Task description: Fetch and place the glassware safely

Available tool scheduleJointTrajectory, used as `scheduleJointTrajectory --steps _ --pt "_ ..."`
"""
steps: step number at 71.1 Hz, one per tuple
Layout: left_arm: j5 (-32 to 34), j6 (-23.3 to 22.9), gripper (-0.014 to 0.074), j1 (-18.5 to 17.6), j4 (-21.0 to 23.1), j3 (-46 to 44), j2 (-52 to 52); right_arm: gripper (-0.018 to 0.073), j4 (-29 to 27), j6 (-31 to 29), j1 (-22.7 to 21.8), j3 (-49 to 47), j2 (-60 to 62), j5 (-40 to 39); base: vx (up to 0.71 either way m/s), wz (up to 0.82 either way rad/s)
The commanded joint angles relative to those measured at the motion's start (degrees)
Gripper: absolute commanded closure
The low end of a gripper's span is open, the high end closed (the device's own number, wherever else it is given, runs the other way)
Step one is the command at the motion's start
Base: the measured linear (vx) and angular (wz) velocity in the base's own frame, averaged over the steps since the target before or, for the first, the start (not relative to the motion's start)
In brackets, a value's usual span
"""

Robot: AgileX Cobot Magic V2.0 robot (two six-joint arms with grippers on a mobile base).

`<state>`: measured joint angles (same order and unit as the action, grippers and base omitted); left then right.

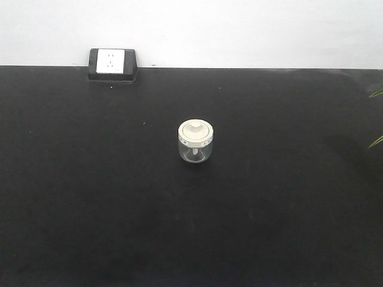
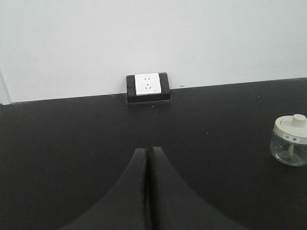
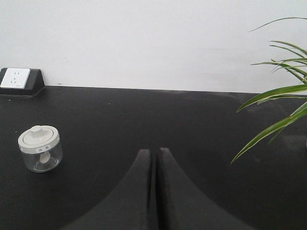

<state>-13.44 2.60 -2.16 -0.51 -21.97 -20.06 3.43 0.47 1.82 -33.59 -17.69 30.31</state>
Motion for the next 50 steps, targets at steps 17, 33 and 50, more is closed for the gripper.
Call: scheduleJointTrajectory --steps 17,33,50 --pt "-6.51 -0.27 0.0603 0.15 0.14 -0.49 8.24 0.0562 0.76 0.04 -0.32 -1.69 -0.57 -4.00 0.00 0.00" --pt "-3.42 -0.39 0.0603 0.15 1.30 9.67 18.15 0.0562 0.76 0.04 -0.32 -1.69 -0.57 -4.00 0.00 0.00" --pt "3.48 -0.86 0.0603 0.15 2.90 22.45 21.03 0.0562 0.76 0.04 -0.32 -1.69 -0.62 -3.90 0.00 0.00"
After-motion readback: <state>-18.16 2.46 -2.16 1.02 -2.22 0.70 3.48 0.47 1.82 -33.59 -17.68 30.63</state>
